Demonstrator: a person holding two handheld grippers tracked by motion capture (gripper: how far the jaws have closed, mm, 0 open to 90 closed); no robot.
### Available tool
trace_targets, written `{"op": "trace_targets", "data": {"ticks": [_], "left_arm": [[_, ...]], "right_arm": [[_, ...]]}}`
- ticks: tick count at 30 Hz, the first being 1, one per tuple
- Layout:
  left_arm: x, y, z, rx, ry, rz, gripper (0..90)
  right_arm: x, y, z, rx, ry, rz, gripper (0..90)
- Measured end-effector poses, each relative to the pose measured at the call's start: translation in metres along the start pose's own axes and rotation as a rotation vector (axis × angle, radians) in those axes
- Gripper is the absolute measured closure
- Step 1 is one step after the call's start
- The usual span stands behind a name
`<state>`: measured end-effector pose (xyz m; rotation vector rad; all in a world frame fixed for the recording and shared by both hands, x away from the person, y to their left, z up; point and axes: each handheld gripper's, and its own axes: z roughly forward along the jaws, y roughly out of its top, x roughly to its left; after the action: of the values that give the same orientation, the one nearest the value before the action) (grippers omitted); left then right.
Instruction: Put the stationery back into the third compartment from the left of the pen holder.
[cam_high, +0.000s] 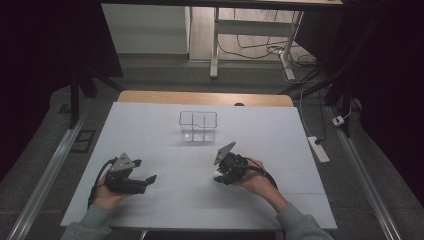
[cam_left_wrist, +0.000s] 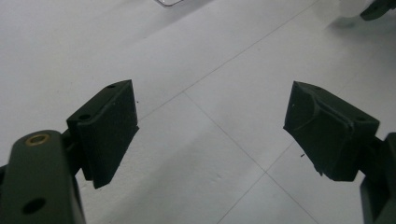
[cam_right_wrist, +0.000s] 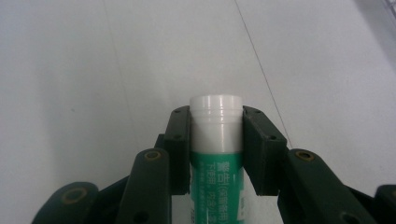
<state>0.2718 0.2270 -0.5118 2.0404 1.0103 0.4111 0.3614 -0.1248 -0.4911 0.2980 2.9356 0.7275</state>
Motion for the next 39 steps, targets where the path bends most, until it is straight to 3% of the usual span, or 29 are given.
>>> {"op": "trace_targets", "data": {"ticks": [7,32,39], "left_arm": [[0.0,0.0,0.0,-0.002,0.0,0.004,17.0],[0.0,0.0,0.001,-0.005,-0.001,0.0,16.7],[0.0,0.0,0.001,-0.004,-0.002,0.002,16.7]], "right_arm": [[0.0,0.002,-0.015,-0.056,-0.007,0.018,64.5],[-0.007,-0.003,-0.064,-0.362,-0.051,0.118,64.4],[-0.011,-0.008,-0.074,-0.451,-0.07,0.167,64.4]]}}
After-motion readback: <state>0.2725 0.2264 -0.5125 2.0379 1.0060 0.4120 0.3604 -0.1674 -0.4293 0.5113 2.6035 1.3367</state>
